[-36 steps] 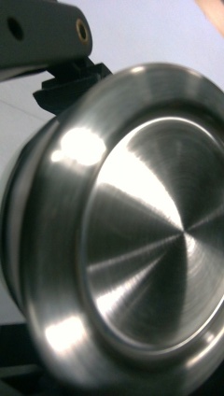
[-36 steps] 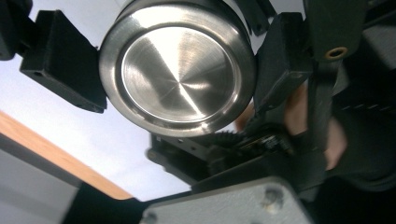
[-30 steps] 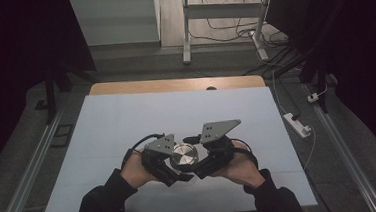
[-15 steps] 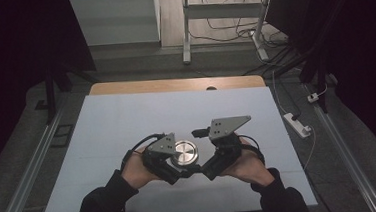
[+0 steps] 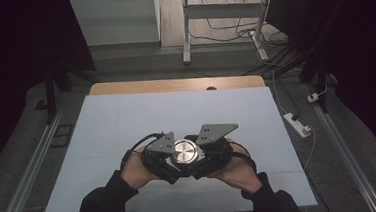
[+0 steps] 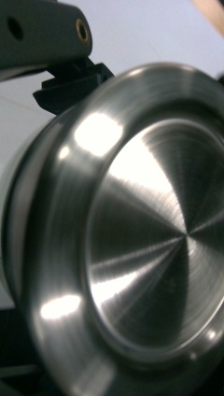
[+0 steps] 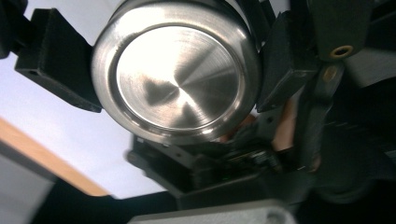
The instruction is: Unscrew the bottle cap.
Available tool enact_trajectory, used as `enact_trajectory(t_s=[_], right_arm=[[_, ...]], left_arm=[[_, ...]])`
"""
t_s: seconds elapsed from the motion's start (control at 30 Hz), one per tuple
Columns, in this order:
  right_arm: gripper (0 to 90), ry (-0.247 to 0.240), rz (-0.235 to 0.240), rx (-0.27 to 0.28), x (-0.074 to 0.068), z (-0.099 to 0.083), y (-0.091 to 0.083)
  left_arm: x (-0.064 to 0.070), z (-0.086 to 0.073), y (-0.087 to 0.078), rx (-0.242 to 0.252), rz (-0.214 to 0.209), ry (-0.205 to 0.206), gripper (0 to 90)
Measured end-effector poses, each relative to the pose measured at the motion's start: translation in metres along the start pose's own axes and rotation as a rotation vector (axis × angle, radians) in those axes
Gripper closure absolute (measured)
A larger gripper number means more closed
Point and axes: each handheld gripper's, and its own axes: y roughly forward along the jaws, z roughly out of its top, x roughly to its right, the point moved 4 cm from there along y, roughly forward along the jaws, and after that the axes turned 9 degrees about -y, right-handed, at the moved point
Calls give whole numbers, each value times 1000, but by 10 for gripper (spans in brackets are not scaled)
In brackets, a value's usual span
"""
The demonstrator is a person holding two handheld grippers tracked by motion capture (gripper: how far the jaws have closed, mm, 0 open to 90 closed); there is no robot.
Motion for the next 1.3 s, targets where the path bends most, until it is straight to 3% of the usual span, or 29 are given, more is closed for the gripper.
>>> enact_trajectory(t_s=[0.13,0.2,0.27,0.33,0.43,0.57,0.6,0.67,0.77,0.83,0.87,0.9,0.97,1.03,1.17,1.23,1.3], right_arm=[[183,-31,186,43,0,-2,-8],[183,-72,289,64,-2,-6,-10],[182,-106,387,92,-4,-11,-12],[177,-98,444,111,-3,-16,-11],[68,-47,395,133,3,-14,-16],[27,35,193,91,14,-5,-26],[34,46,116,61,16,-4,-26],[56,52,23,29,14,-2,-21],[74,31,-80,-21,7,-2,-8],[88,29,-140,-42,5,-2,0],[136,19,-146,-41,3,-2,3],[178,14,-141,-33,2,-3,4],[181,27,-119,-23,1,-2,4],[183,2,-73,-24,-1,-1,2],[184,-26,99,15,-3,-2,-6],[183,-48,213,49,-4,-3,-9],[182,-67,319,85,-6,-6,-12]], left_arm=[[10,0,1,0,-135,59,153],[16,-1,5,-5,-201,103,153],[21,-1,9,-14,-236,126,153],[22,-1,12,-23,-225,122,153],[14,0,10,-16,-141,78,153],[-1,0,6,-5,42,-18,153],[-4,0,6,-3,74,-41,153],[-9,-1,6,2,135,-77,153],[-10,-2,6,6,166,-97,153],[-8,-1,6,4,155,-84,153],[-7,-1,5,2,150,-75,153],[-6,0,5,2,143,-70,153],[-4,0,5,-3,112,-51,153],[-1,0,4,-6,45,-22,153],[7,-1,2,11,-124,37,153],[13,-2,2,21,-205,79,153],[19,-2,5,20,-248,112,153]])
